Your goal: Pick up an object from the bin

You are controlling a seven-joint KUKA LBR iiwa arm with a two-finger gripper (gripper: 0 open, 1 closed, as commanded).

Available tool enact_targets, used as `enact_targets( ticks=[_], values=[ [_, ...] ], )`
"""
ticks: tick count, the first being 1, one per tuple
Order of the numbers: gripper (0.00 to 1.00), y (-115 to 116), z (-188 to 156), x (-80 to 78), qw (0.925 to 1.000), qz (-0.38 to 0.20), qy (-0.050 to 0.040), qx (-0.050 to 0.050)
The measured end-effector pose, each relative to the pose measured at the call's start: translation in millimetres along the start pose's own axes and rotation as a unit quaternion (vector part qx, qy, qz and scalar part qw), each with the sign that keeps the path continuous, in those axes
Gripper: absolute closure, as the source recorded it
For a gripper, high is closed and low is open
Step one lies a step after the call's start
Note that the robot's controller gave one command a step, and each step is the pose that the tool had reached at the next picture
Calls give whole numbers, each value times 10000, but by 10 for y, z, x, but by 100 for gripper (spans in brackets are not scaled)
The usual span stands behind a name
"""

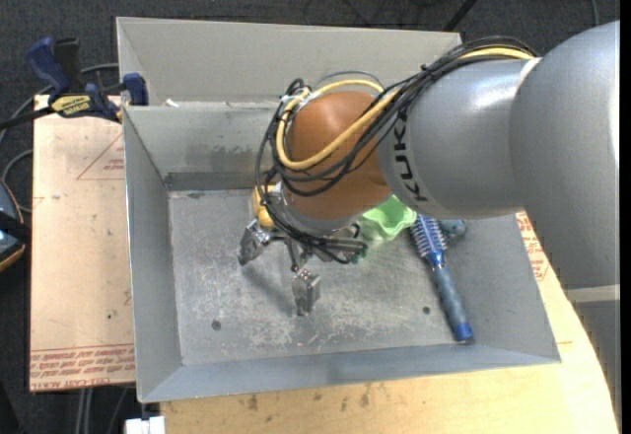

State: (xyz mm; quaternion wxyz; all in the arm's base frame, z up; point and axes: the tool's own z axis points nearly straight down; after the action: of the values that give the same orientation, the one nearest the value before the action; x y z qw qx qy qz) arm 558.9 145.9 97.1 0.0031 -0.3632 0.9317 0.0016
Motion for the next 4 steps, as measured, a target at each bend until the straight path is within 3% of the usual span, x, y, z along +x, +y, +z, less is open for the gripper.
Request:
enact_targets(
  ticks=[1, 2, 3, 4],
  values=[
    [0, 181, -425, 659, 9975, 700, 31, 2],
    [0, -1038, -673, 1529, 9945, 1045, 28, 30],
    [0, -1610, -60, 762, 9885, 1514, 4, 11],
    [0, -2091, -107, 1067, 9998, 187, 14, 10]
  ],
)
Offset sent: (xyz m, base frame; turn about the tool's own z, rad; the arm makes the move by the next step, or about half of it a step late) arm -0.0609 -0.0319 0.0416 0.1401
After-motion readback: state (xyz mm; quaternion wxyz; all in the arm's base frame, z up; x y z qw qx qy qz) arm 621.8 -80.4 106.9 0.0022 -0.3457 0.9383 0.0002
